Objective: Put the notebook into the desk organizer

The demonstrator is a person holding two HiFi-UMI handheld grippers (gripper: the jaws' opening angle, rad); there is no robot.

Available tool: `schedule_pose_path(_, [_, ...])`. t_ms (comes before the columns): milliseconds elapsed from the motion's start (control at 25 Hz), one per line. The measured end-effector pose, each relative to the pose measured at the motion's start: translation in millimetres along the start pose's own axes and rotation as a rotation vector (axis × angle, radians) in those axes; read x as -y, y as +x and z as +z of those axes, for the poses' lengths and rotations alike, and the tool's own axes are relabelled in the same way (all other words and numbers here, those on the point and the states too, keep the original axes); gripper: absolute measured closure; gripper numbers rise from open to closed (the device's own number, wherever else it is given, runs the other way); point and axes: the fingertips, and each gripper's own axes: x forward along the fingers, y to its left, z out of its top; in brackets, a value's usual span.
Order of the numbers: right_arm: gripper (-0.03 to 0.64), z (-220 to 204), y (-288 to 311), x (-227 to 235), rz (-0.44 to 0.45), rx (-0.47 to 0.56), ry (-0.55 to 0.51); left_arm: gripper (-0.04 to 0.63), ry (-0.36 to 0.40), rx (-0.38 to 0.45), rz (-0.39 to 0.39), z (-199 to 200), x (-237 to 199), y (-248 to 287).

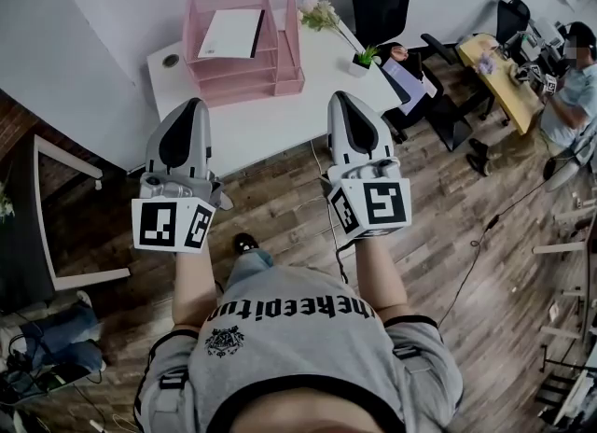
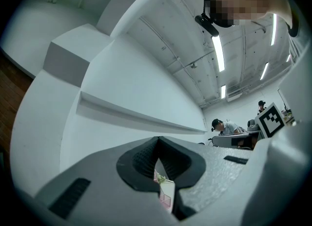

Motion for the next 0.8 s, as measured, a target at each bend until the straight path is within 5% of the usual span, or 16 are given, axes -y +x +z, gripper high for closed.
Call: schedule_pose_path(800, [0.615, -1.4, -5.7, -7.2, 0.014, 0.006, 0.007, 0.592, -0.002, 0.002, 0.005, -0.6, 1.2, -6.9])
